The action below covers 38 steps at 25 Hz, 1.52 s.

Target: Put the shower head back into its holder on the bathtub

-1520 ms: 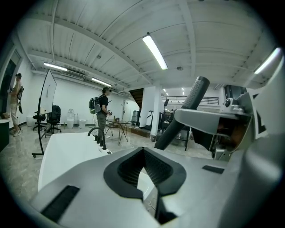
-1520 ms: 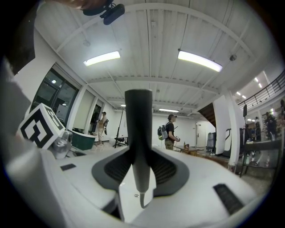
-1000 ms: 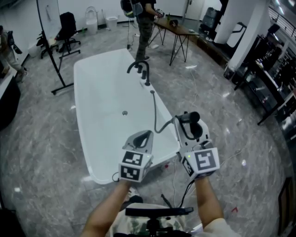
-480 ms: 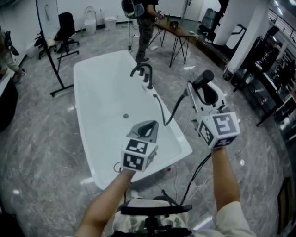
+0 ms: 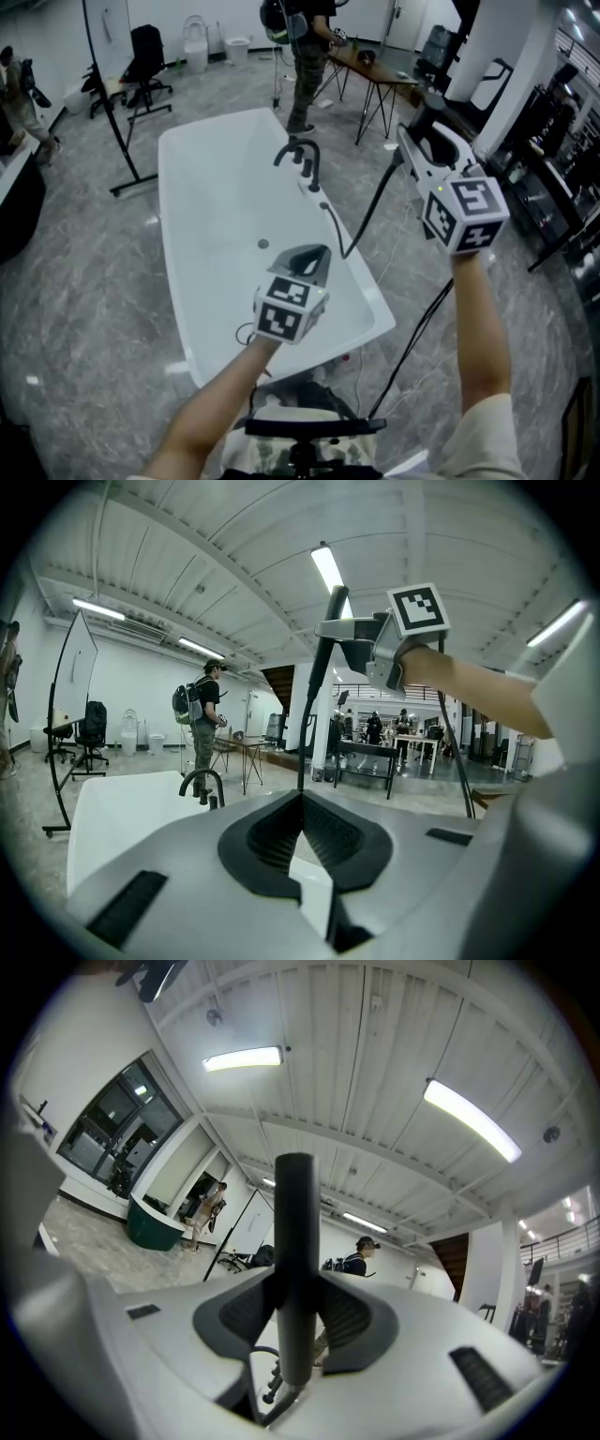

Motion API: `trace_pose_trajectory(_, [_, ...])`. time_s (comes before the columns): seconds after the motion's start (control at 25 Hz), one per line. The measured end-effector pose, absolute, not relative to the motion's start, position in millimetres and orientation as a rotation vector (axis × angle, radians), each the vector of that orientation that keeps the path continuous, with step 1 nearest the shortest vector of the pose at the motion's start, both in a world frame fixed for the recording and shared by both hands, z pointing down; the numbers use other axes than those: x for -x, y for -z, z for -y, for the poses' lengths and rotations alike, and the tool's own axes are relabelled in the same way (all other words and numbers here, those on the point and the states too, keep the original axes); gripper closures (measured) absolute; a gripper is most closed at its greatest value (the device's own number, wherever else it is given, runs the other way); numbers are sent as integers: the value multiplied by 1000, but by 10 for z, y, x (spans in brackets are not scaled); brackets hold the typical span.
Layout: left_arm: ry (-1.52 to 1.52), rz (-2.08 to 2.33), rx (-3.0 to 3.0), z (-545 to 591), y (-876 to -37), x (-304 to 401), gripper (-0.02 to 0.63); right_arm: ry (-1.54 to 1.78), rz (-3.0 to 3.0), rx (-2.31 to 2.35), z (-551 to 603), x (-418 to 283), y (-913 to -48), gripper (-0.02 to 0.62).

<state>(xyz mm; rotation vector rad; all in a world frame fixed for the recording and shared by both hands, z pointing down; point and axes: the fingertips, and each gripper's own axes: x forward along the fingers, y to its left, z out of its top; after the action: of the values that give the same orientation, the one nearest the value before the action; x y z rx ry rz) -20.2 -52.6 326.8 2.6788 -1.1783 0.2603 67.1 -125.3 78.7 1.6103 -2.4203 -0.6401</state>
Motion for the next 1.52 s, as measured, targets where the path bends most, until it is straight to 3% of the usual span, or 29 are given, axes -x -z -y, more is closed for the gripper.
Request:
trace_pose_trajectory(0.88, [-223,1341,-2544,2005,-3241,-428,598,783,2597,-1389,2868,-886,-47,449])
trace_pose_trajectory(1.52, [-213,1513,-2411,2682,-3303,-337,599,925,2662,-1266,3728,-796,570,449])
